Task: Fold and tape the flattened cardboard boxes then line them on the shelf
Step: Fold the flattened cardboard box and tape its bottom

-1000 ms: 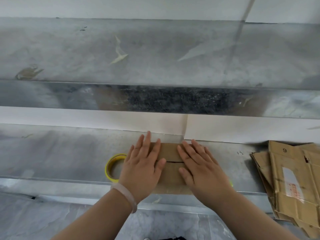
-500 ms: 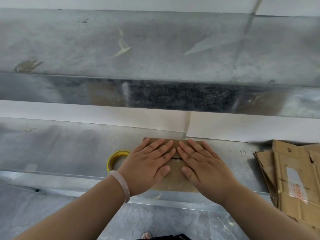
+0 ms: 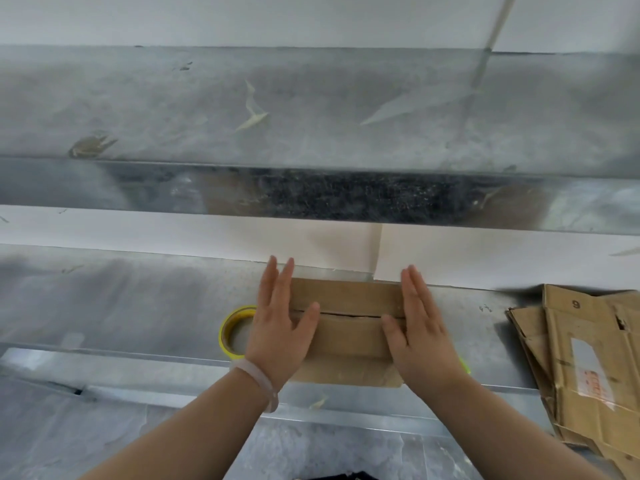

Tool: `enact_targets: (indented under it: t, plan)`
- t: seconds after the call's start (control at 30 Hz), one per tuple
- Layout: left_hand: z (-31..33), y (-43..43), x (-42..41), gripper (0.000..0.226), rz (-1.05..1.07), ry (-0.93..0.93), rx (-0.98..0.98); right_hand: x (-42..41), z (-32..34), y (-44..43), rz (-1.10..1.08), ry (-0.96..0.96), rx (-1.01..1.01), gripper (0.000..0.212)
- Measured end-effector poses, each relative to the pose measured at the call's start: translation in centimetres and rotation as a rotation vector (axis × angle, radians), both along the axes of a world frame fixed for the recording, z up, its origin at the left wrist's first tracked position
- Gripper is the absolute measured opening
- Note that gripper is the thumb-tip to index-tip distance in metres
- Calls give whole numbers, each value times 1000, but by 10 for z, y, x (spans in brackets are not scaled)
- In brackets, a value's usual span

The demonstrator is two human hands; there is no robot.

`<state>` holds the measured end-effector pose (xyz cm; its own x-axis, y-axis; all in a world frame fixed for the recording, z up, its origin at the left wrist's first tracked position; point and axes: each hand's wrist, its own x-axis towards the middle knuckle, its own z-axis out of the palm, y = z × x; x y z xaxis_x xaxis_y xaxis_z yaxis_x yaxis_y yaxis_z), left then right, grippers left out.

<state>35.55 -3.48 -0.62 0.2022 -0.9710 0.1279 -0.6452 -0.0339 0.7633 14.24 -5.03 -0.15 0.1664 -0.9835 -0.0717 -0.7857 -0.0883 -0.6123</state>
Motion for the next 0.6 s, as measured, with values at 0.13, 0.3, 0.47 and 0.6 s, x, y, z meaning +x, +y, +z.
enact_targets:
  t: [0.13,0.3,0.47,0.6]
  plan:
    - [17,0,-8,53,201,491,403,9,9,6,-360,-343,314,74]
    - [51,21,-4,18,196,517,207,6,39,22,-413,-613,251,57]
    - [76,39,4,14,90,637,-75,-6,73,32,-440,-830,64,35]
    - [58,30,9,31,60,707,-70,-13,70,21,-297,-588,22,45]
